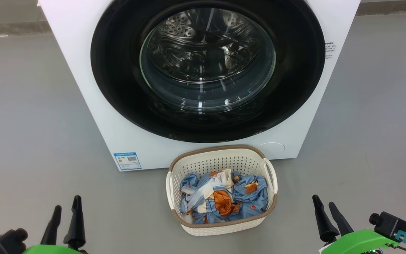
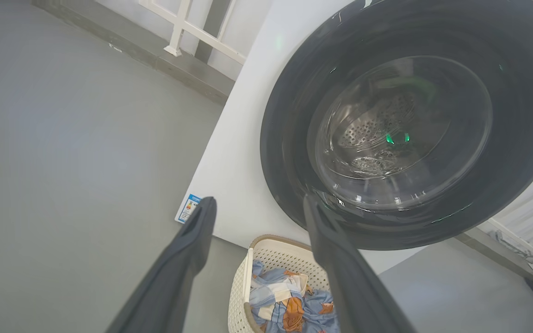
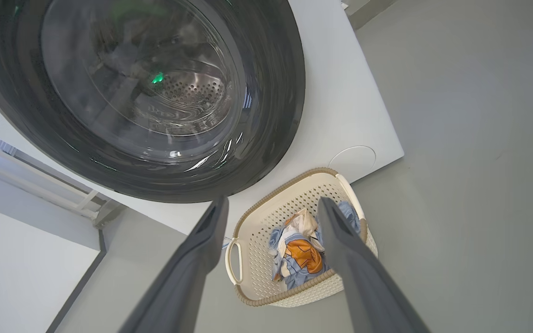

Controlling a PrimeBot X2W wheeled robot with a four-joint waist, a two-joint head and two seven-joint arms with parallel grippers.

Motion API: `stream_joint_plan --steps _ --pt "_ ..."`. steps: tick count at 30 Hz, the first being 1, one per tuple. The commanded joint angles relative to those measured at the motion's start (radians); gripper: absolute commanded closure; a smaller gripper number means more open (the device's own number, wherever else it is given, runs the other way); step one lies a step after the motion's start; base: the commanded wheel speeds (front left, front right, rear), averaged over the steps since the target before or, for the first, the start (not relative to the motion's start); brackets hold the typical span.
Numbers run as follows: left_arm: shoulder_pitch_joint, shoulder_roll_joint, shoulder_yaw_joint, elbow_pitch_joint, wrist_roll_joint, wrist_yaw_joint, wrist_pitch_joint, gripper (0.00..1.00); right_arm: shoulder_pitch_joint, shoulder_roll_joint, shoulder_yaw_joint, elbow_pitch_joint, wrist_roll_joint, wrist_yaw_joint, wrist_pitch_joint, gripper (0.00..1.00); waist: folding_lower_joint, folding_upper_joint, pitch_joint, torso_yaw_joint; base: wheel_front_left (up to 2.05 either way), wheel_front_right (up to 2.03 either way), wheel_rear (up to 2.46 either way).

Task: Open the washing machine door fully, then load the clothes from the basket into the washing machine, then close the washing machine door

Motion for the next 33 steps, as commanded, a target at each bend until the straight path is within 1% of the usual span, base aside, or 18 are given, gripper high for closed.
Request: stream_joint_plan --steps 1,26,33 --pt "-0.008 0.021 0.019 -0.034 0.039 -0.002 -0.013 0.0 -0.045 -0.009 0.017 -0.019 -0.037 0.001 -0.015 0.0 -0.0001 0.0 -0.001 0.0 0.0 0.0 0.0" --pt "0.007 0.035 0.028 -0.059 0.345 -0.002 -0.083 0.0 -0.044 -0.009 0.006 -0.006 -0.33 0.001 -0.086 0.0 -0.0001 0.0 0.002 0.0 0.0 0.0 0.0" --pt "0.01 0.036 0.041 -0.055 0.407 -0.002 -0.104 0.0 -0.043 -0.008 -0.002 -0.005 -0.416 0.001 -0.106 0.0 -0.0001 0.0 0.002 -0.003 0.0 0.0 0.0"
